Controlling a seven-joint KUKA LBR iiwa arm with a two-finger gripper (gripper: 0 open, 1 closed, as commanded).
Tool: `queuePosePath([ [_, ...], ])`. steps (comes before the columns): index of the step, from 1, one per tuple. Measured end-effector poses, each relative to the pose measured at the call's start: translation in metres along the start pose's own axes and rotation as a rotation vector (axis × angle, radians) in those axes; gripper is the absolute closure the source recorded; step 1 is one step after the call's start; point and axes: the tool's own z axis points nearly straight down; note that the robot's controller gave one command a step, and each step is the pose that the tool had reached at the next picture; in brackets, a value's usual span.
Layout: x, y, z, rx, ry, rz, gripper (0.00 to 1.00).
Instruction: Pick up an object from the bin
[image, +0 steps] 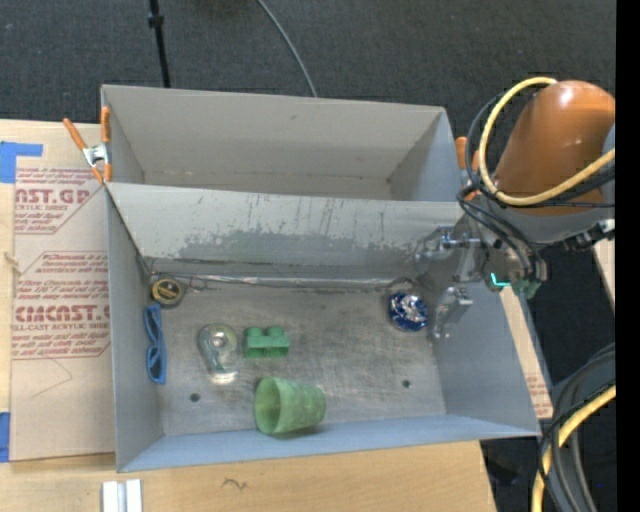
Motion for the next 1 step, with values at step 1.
queuePosePath([
  [1, -0.0134, 0.0161, 0.1231, -0.002, 0.0, 0.096, 0.0],
])
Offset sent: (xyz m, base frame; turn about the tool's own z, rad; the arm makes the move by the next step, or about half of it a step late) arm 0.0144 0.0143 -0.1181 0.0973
